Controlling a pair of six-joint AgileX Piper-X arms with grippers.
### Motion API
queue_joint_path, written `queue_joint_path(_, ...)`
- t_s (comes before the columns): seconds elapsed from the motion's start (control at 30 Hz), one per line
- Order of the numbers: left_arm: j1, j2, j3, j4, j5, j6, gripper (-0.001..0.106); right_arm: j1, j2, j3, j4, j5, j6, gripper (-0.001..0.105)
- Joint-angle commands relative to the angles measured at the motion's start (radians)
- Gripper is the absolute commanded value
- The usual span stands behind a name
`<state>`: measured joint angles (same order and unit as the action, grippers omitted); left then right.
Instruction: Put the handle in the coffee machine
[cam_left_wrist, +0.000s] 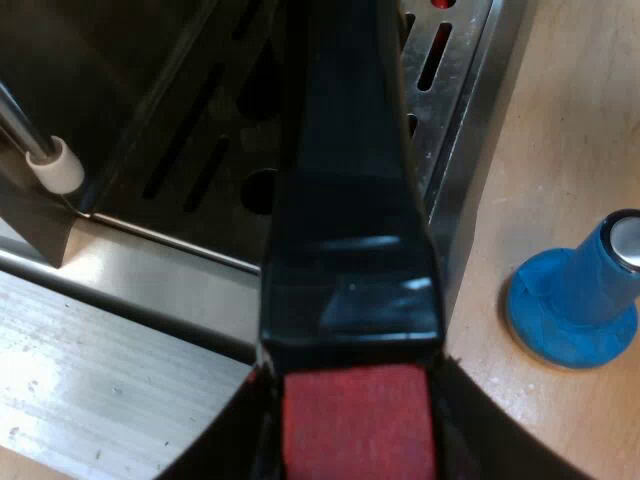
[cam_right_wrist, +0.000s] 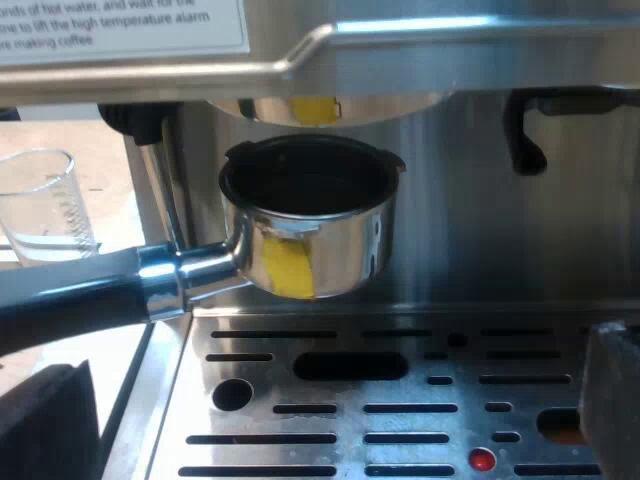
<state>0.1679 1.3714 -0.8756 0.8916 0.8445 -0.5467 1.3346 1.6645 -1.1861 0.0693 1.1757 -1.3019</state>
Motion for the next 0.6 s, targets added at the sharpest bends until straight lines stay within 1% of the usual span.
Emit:
queue_joint_path(0.03, -0.002, -0.005, -0.012, -0.004, 0.061, 0.006, 0.000, -0.005, -0.003, 0.002, -0.029, 0.017, -0.024, 0.098)
queue_joint_path(0.17, -0.002, -0.005, -0.012, -0.001, 0.061, 0.006, 0.000, -0.005, -0.003, 0.002, -0.053, 0.030, -0.064, 0.098)
queue_joint_path(0.2, -0.002, -0.005, -0.012, -0.001, 0.061, 0.006, 0.000, -0.005, -0.003, 0.002, -0.059, 0.055, -0.074, 0.098)
queue_joint_path(0.27, -0.002, -0.005, -0.012, 0.005, 0.061, 0.006, 0.000, -0.005, -0.003, 0.005, -0.069, 0.089, -0.071, 0.098)
queue_joint_path(0.47, -0.002, -0.005, -0.012, 0.004, 0.061, 0.006, 0.000, -0.005, -0.003, 0.048, -0.126, 0.104, -0.071, 0.098)
queue_joint_path(0.6, -0.002, -0.005, -0.012, 0.004, 0.061, 0.006, 0.000, -0.005, -0.003, 0.052, -0.134, 0.103, -0.071, 0.098)
